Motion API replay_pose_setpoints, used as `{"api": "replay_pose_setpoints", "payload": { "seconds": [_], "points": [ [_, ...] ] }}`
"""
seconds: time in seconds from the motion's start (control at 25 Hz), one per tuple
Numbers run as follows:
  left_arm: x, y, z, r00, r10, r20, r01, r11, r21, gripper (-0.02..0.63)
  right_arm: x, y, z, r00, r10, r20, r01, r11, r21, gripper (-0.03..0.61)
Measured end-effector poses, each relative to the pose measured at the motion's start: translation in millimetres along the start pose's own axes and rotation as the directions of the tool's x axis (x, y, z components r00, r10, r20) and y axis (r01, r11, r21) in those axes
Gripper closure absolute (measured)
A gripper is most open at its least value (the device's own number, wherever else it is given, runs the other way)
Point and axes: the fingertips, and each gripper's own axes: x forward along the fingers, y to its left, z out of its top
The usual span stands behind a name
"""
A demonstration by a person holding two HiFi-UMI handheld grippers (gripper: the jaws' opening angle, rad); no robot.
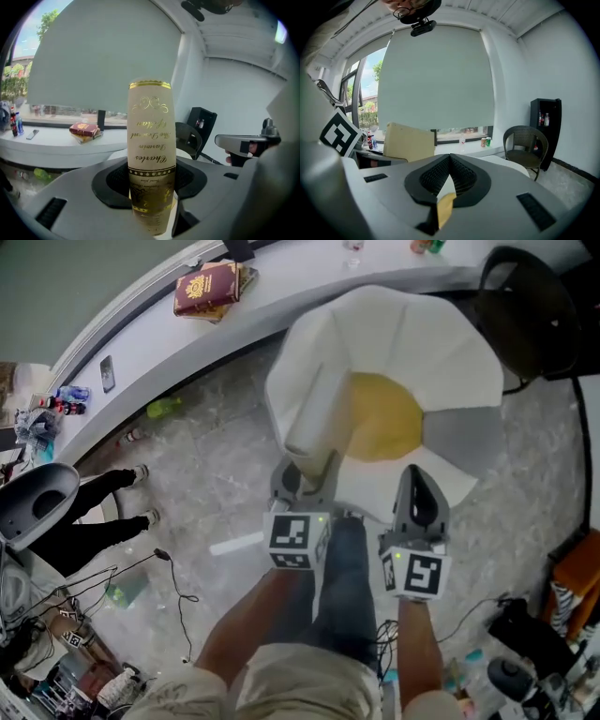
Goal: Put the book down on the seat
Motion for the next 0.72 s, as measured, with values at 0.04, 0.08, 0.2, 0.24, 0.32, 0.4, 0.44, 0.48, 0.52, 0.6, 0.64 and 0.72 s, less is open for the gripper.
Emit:
{"api": "replay_pose_setpoints", "payload": {
  "seconds": [0.04, 0.08, 0.2, 0.24, 0.32, 0.4, 0.44, 0.48, 0.52, 0.6, 0.64, 0.72],
  "points": [
    [10, 4, -11, 1.000, 0.003, -0.007, -0.004, 0.999, -0.043, 0.390, 8, -2, -10, 1.000, 0.010, -0.009, -0.010, 1.000, 0.003, 0.575],
    [20, 9, -23, 1.000, 0.008, -0.015, -0.009, 0.996, -0.087, 0.390, 16, -3, -20, 1.000, 0.021, -0.018, -0.021, 1.000, 0.003, 0.575],
    [46, 21, -59, 0.999, 0.032, -0.044, -0.038, 0.987, -0.159, 0.390, 32, -7, -52, 0.998, 0.054, -0.045, -0.055, 0.999, -0.002, 0.575],
    [52, 24, -72, 0.998, 0.038, -0.051, -0.047, 0.983, -0.178, 0.390, 34, -8, -63, 0.997, 0.063, -0.054, -0.063, 0.998, -0.003, 0.575],
    [62, 29, -98, 0.997, 0.044, -0.059, -0.056, 0.974, -0.219, 0.390, 37, -10, -88, 0.994, 0.073, -0.076, -0.073, 0.997, 0.006, 0.575],
    [77, 35, -124, 0.997, 0.045, -0.065, -0.060, 0.965, -0.256, 0.390, 47, -12, -114, 0.992, 0.088, -0.090, -0.086, 0.996, 0.028, 0.575],
    [86, 37, -137, 0.997, 0.045, -0.068, -0.062, 0.960, -0.271, 0.390, 55, -12, -126, 0.991, 0.101, -0.092, -0.098, 0.994, 0.039, 0.575],
    [95, 39, -151, 0.996, 0.045, -0.071, -0.064, 0.957, -0.284, 0.390, 63, -11, -137, 0.989, 0.115, -0.091, -0.111, 0.993, 0.048, 0.575],
    [103, 41, -164, 0.996, 0.044, -0.074, -0.064, 0.953, -0.296, 0.390, 70, -10, -148, 0.988, 0.128, -0.085, -0.124, 0.991, 0.051, 0.575],
    [117, 49, -187, 0.997, 0.038, -0.074, -0.061, 0.940, -0.336, 0.390, 85, -6, -167, 0.987, 0.145, -0.069, -0.141, 0.989, 0.052, 0.575],
    [122, 53, -198, 0.997, 0.033, -0.073, -0.058, 0.930, -0.362, 0.390, 91, -3, -176, 0.987, 0.150, -0.065, -0.146, 0.988, 0.057, 0.575],
    [131, 60, -221, 0.998, 0.014, -0.066, -0.041, 0.905, -0.423, 0.390, 99, 1, -194, 0.985, 0.159, -0.066, -0.154, 0.985, 0.076, 0.575]
  ]
}}
